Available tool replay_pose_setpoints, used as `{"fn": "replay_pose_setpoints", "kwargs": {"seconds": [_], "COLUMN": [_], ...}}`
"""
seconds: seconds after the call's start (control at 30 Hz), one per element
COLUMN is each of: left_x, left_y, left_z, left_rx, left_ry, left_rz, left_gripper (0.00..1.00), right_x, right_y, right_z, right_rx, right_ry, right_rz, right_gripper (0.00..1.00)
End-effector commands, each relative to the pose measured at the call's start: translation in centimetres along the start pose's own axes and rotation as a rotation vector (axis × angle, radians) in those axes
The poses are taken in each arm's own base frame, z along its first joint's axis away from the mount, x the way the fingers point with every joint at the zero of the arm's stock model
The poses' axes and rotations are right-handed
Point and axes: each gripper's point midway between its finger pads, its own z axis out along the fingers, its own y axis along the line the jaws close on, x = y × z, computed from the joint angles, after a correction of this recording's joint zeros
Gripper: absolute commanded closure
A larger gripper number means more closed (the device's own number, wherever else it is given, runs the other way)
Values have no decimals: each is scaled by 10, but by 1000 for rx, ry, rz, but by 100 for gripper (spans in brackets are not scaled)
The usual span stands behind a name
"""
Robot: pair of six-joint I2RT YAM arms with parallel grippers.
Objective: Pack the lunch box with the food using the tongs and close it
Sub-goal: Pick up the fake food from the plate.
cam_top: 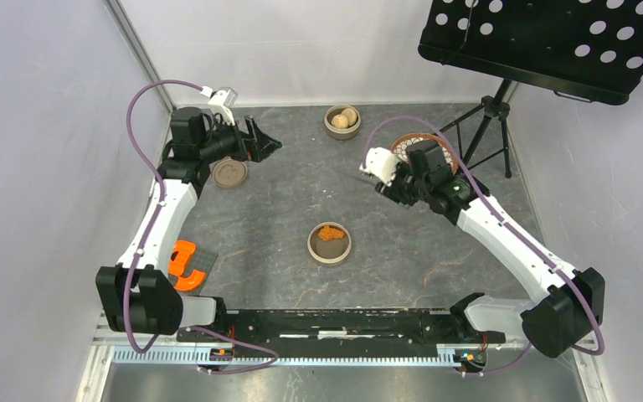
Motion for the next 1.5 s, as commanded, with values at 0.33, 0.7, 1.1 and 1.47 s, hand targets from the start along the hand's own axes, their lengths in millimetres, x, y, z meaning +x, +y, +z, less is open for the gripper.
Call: {"fn": "replay_pose_setpoints", "kwargs": {"seconds": [0.33,0.7,1.1,1.47], "left_x": [-15,-15,-13,-12], "left_y": [-7,-8,-8,-10], "left_z": [7,6,5,5], "left_rx": [51,51,55,66], "left_ry": [-55,-59,-89,-94], "left_rz": [-4,6,5,10], "left_gripper": [0,0,0,0], "right_x": [98,125,128,130], "right_y": [-49,-36,-55,-71], "right_z": [-25,-15,-10,-1], "right_rx": [428,549,639,707], "right_ry": [305,427,552,563], "right_rz": [665,939,988,1071], "right_gripper": [57,59,53,49]}}
